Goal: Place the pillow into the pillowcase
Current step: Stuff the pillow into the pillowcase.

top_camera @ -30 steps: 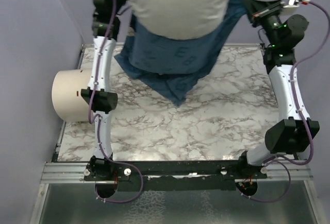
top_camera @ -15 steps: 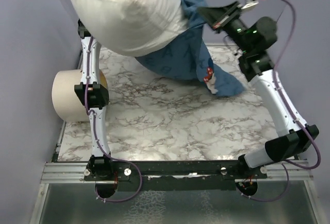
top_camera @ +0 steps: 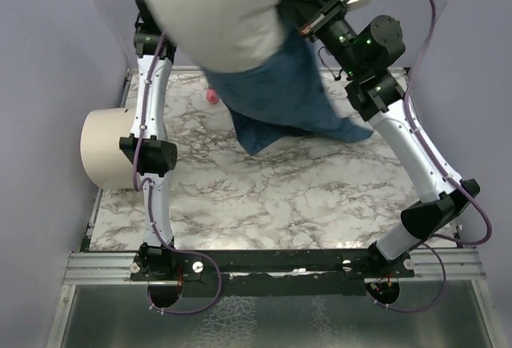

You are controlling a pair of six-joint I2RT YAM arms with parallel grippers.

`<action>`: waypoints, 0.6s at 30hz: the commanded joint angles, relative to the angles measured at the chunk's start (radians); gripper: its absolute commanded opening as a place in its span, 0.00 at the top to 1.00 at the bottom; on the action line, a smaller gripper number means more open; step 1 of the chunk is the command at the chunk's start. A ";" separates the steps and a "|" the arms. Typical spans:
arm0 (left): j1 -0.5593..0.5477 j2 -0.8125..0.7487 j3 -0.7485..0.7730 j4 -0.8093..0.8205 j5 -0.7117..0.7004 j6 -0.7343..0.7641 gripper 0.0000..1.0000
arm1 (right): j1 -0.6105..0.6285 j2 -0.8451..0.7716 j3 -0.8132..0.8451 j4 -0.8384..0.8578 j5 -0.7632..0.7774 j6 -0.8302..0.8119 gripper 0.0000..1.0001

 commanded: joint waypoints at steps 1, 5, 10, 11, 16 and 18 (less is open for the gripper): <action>-0.118 -0.030 0.143 0.017 0.070 0.091 1.00 | -0.134 -0.110 0.083 0.120 -0.069 -0.037 0.99; -0.308 -0.274 -0.188 0.121 0.039 0.274 1.00 | -0.530 -0.113 0.000 0.130 -0.158 0.182 0.99; -0.136 -0.347 -0.326 0.205 -0.139 0.193 1.00 | -0.366 -0.118 -0.030 0.153 -0.245 0.120 0.99; -0.094 -0.255 -0.192 0.187 -0.141 0.132 1.00 | -0.237 -0.123 -0.015 0.136 -0.211 0.049 0.99; -0.069 -0.013 0.107 0.143 -0.065 0.019 1.00 | 0.048 -0.116 0.070 0.117 -0.112 -0.104 0.99; -0.151 -0.096 0.025 0.110 -0.002 0.130 1.00 | -0.050 -0.159 0.076 0.084 -0.007 -0.165 0.99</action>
